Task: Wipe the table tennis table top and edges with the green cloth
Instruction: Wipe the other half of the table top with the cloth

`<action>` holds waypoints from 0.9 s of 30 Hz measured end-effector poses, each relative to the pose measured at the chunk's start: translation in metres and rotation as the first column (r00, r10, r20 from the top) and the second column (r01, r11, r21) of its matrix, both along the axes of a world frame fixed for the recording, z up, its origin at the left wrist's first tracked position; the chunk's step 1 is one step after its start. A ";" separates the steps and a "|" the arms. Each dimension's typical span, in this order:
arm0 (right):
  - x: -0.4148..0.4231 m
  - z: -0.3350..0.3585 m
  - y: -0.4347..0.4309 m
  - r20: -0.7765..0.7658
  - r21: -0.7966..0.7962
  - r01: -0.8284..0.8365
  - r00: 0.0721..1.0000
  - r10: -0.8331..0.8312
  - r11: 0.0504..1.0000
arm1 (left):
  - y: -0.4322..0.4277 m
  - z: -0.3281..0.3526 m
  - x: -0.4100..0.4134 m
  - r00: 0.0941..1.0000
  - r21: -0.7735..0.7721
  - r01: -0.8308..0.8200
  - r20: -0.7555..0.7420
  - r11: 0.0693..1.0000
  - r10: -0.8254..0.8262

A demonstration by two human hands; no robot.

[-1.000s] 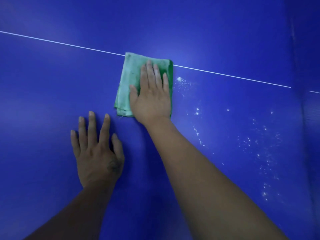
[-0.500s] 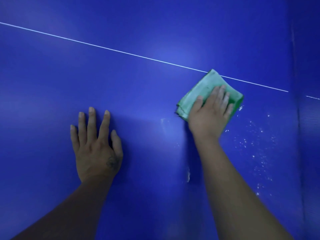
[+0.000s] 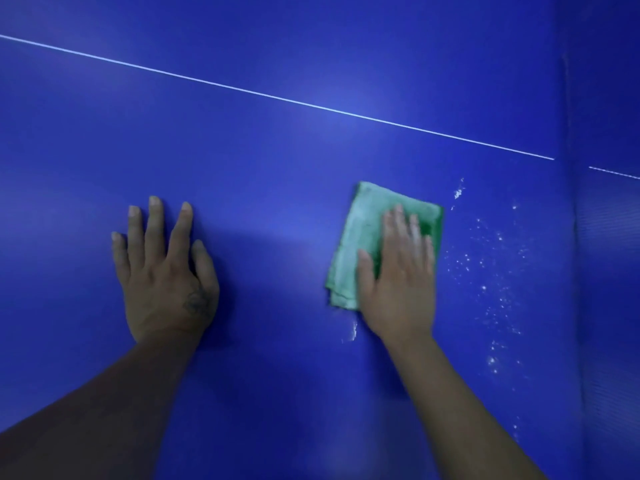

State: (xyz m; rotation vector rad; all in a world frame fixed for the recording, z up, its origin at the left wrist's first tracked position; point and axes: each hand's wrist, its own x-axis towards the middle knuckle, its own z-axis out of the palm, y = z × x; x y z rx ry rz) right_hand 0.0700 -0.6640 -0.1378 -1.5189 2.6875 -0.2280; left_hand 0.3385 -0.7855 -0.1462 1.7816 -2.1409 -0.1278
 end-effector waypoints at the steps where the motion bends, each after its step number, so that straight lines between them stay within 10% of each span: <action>1: -0.005 0.001 0.016 0.000 0.019 0.060 0.998 -0.060 0.998 | 0.000 0.000 0.000 1.000 0.001 -0.001 0.000 1.000 0.001; 8: 0.052 0.001 0.005 0.043 0.021 0.410 0.911 -0.411 0.912 | 0.001 0.000 -0.001 1.000 -0.003 0.002 0.016 1.000 -0.002; 20: 0.061 -0.006 0.109 0.018 0.019 -0.348 0.937 0.348 0.937 | 0.003 -0.004 0.001 0.999 0.002 0.010 0.049 1.000 -0.010; 27: -0.006 0.003 0.154 -0.006 0.091 -0.008 1.000 0.009 0.996 | 0.008 -0.003 -0.006 0.994 0.043 -0.036 0.103 0.998 0.032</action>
